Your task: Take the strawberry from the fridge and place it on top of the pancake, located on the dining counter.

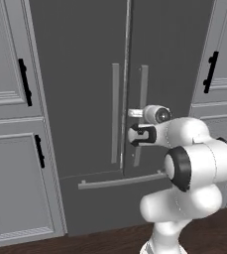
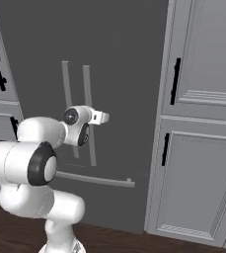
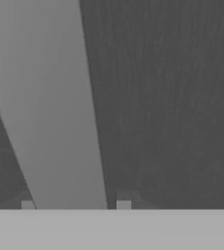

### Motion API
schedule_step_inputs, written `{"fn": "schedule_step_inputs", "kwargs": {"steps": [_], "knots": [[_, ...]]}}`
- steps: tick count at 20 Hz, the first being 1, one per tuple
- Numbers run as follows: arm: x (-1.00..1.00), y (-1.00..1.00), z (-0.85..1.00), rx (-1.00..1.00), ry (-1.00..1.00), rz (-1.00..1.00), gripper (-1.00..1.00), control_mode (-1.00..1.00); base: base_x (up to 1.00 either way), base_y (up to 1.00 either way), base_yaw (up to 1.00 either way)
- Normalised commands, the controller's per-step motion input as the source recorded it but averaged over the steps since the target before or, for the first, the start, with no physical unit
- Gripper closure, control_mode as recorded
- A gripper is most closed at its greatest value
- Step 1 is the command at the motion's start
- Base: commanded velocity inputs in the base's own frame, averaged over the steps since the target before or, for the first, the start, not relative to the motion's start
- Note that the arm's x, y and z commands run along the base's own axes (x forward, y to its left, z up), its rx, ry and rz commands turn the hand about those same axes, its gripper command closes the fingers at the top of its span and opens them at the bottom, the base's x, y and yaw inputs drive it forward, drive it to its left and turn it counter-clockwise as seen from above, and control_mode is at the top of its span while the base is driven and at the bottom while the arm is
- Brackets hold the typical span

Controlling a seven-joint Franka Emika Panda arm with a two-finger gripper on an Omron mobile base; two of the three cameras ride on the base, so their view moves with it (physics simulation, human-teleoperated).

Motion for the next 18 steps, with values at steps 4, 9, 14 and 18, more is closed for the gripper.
{"fn": "schedule_step_inputs", "kwargs": {"steps": [4,9,14,18], "knots": [[-0.77,-1.00,0.02,0.04,0.00,0.04,1.00,-1.00,0.00,0.00,0.00],[-0.82,-1.00,0.16,0.03,0.00,0.05,1.00,-1.00,0.00,0.00,0.00],[-0.91,-1.00,0.21,0.06,0.00,0.04,1.00,-1.00,0.00,0.00,0.00],[-0.89,-1.00,0.18,0.07,0.00,0.03,1.00,-1.00,0.00,0.00,0.00]]}}
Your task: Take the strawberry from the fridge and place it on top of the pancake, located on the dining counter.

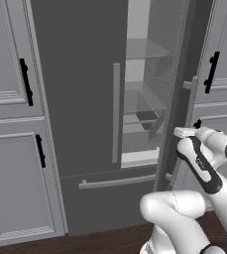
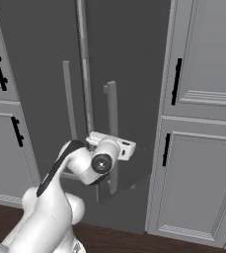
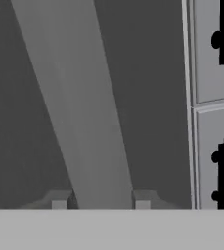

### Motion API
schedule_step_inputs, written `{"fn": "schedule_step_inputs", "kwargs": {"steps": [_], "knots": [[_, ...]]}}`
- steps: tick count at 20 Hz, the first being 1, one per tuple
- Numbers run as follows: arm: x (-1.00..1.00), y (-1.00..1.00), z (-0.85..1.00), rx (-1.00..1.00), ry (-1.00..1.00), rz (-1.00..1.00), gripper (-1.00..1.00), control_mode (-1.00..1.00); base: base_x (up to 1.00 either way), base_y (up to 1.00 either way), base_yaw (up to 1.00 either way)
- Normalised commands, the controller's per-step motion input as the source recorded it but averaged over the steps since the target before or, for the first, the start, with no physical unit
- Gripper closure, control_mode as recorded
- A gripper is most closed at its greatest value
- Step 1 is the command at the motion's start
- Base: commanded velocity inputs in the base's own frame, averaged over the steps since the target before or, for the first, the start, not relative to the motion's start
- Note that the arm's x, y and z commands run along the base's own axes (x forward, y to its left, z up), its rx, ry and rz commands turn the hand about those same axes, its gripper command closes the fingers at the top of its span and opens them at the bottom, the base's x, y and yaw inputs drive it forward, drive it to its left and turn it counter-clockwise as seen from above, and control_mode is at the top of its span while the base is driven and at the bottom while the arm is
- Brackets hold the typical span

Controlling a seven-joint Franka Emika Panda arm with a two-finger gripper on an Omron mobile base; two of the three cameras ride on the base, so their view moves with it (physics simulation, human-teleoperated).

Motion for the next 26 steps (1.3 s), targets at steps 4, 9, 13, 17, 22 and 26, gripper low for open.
{"fn": "schedule_step_inputs", "kwargs": {"steps": [4,9,13,17,22,26], "knots": [[-0.43,-1.00,0.09,0.07,-0.02,0.01,1.00,-1.00,0.00,0.00,0.00],[-0.04,-1.00,0.00,0.11,-0.07,0.00,1.00,-1.00,0.00,0.00,0.00],[0.01,-1.00,0.00,0.16,-0.17,0.00,1.00,-1.00,0.00,0.00,0.00],[0.18,-1.00,0.00,0.16,-0.15,0.00,1.00,-1.00,0.00,0.00,0.00],[-0.73,-0.27,0.42,0.06,-0.17,0.00,1.00,-1.00,0.00,0.00,0.00],[-1.00,0.12,0.75,0.01,-0.15,0.00,1.00,-1.00,0.00,0.00,0.00]]}}
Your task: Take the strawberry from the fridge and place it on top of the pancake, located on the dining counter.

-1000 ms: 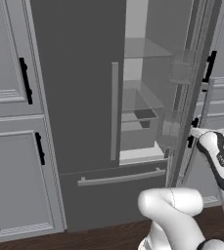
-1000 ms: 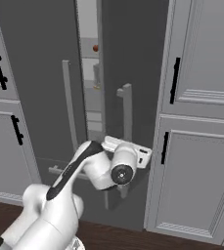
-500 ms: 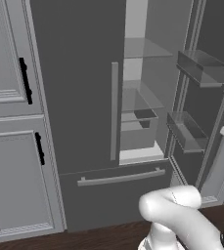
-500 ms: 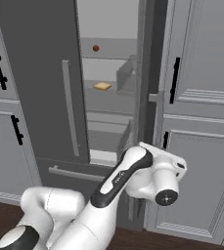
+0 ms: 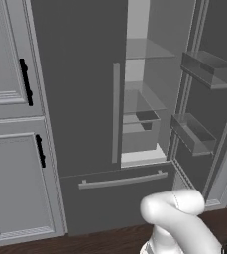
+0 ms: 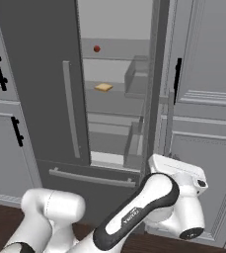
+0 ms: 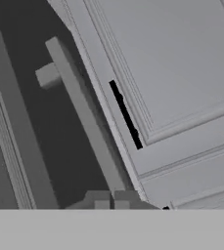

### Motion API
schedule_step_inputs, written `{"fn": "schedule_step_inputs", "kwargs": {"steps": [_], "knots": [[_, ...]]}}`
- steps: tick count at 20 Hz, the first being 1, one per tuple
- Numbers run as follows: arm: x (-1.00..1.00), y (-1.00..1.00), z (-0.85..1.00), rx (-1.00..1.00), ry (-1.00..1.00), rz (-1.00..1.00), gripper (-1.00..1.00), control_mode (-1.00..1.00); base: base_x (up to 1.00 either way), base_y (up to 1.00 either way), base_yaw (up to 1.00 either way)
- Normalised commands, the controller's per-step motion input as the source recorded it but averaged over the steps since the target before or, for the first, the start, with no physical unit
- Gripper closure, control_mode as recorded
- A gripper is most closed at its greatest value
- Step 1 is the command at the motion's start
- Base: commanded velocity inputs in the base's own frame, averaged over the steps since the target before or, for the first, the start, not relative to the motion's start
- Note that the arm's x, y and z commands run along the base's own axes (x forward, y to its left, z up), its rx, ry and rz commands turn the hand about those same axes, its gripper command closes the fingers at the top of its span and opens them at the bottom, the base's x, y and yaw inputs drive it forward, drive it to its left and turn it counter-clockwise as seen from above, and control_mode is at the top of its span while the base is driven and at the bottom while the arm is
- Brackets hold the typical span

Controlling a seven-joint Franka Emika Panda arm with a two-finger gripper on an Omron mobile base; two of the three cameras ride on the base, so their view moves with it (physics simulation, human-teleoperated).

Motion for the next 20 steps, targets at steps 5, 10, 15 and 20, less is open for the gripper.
{"fn": "schedule_step_inputs", "kwargs": {"steps": [5,10,15,20], "knots": [[-0.91,0.92,0.59,-0.04,0.04,0.02,1.00,-1.00,0.00,0.00,0.00],[-0.56,1.00,0.58,-0.02,0.35,0.11,1.00,-1.00,0.00,0.00,0.00],[-0.36,1.00,0.06,-0.10,0.23,0.08,1.00,-1.00,0.00,0.00,0.00],[-0.31,0.81,0.01,-0.23,0.25,0.03,1.00,-1.00,0.00,0.00,0.00]]}}
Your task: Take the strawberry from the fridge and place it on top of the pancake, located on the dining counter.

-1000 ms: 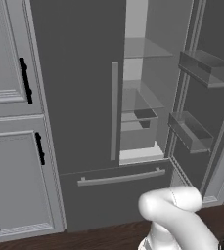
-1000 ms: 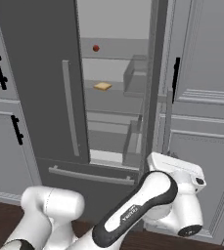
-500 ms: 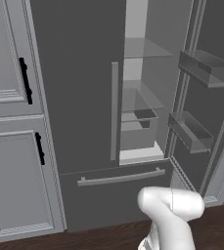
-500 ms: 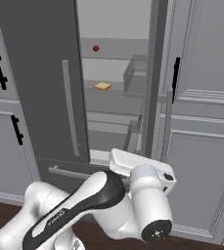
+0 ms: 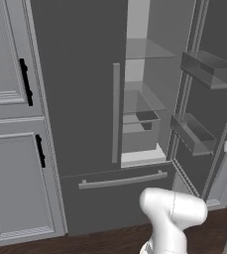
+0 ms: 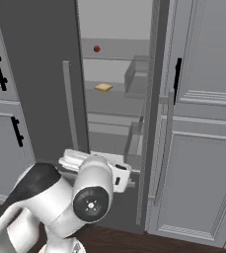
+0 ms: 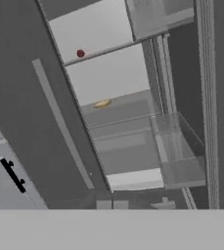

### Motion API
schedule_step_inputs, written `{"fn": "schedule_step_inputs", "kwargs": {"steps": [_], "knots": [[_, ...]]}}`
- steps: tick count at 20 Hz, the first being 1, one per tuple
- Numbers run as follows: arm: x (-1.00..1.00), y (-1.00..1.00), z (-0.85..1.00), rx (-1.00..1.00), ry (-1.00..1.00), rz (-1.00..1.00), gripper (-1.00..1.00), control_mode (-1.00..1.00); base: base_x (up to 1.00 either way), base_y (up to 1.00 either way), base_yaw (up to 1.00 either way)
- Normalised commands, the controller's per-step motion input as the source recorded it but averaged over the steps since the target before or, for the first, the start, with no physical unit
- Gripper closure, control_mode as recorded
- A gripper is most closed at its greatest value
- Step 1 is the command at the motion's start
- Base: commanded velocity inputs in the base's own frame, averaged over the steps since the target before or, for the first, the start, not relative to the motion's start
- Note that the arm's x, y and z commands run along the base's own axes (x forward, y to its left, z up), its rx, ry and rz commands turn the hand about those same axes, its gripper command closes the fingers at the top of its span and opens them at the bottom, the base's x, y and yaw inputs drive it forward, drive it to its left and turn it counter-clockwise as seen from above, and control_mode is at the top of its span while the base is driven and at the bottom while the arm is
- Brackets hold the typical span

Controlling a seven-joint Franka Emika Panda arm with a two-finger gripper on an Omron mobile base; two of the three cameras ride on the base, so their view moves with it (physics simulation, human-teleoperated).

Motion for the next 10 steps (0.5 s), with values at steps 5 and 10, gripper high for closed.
{"fn": "schedule_step_inputs", "kwargs": {"steps": [5,10], "knots": [[-0.11,0.92,-0.02,-0.35,0.33,0.00,1.00,-1.00,0.00,0.00,0.00],[-0.04,0.95,0.21,-0.36,0.54,-0.01,1.00,-1.00,0.00,0.00,0.00]]}}
